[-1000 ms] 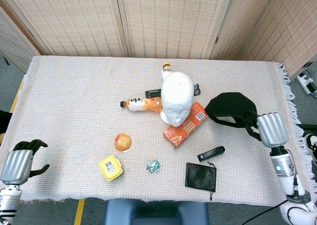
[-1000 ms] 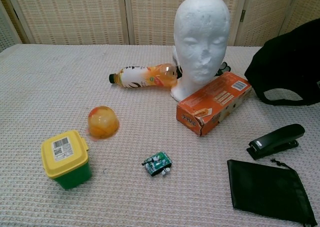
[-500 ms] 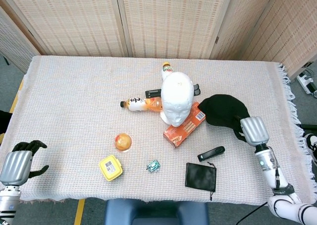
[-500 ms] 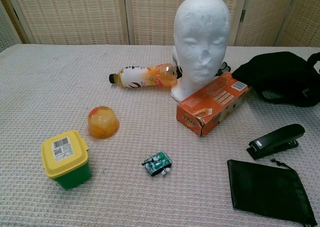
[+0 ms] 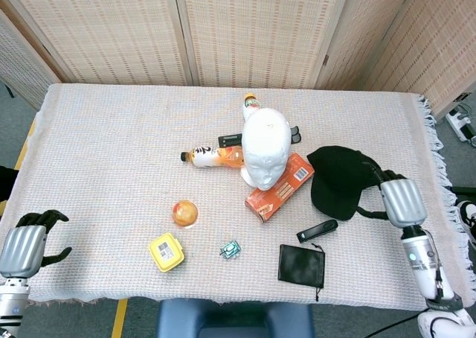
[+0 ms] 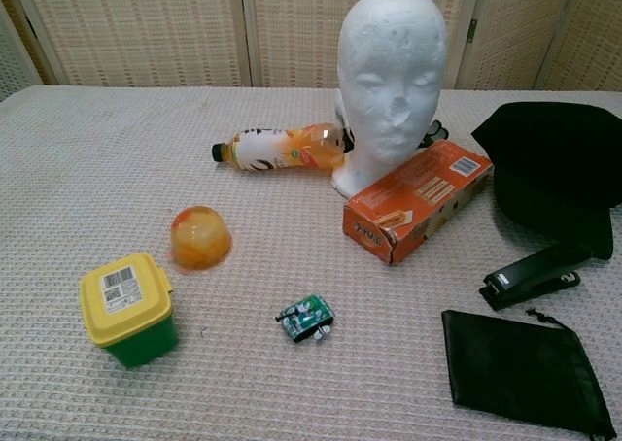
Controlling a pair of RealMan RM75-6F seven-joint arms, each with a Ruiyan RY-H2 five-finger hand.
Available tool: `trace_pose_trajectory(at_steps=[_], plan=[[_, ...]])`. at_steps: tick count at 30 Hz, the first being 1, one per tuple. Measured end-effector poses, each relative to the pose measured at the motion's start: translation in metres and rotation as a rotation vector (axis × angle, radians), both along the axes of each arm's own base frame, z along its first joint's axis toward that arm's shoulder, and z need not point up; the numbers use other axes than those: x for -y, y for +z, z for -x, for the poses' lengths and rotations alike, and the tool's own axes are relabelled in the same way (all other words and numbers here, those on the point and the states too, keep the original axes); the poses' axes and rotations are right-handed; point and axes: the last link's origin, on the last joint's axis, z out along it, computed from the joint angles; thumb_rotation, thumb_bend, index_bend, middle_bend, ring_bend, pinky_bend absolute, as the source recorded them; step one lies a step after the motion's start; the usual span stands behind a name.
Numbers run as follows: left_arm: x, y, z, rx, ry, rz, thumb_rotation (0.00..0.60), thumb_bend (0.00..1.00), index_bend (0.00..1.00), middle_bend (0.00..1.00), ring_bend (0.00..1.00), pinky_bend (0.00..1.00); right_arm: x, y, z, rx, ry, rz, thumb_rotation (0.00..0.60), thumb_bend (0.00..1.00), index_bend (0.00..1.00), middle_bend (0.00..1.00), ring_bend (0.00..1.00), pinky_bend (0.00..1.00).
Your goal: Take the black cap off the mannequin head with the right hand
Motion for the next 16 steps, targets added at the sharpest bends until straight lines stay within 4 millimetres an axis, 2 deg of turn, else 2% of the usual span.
trace_pose_trajectory(at_steps=[12,16], plan=[[-0.003,0.001,-0.005,0.005,-0.026,-0.038,0.6,0.19,0.39,0.34,0.34,0.27,-0.098,0.046,0.003,0.074,-0.075,0.03,0.472,0.09,0.25,0.4,0.32,0.52],[-0.004,0.001,-0.006,0.006,-0.029,-0.044,0.6,0.19,0.38,0.34,0.34,0.27,-0.111,0.046,0.004,0.085,-0.09,0.027,0.472,0.09,0.25,0.4,0.32,0.52]])
